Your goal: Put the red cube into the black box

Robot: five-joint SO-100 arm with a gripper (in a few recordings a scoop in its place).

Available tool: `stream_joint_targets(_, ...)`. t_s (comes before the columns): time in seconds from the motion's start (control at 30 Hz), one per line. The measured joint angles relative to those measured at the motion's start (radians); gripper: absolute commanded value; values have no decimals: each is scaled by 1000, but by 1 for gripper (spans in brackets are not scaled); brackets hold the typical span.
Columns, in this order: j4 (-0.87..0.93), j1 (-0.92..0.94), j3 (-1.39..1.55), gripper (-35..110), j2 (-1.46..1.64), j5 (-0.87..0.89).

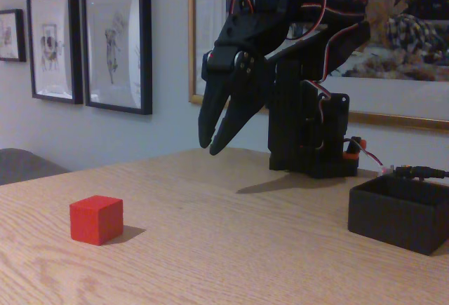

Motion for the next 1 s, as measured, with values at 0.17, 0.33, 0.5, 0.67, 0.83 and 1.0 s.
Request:
stream_joint_targets(0.17, 29, -3, -256, 12, -241, 15)
stream_joint_targets(0.33, 29, -14, -534, 14, -551, 74)
stream_joint_targets(0.5, 43, -6, -770, 21, -828, 143)
stream_joint_targets(0.67, 55, -6, -937, 26, -1022, 201)
stream_joint_targets(0.83, 89, 12, -1062, 27, -1195, 255)
stream_joint_targets(1.0, 86, 23, -1104, 27, -1259, 278)
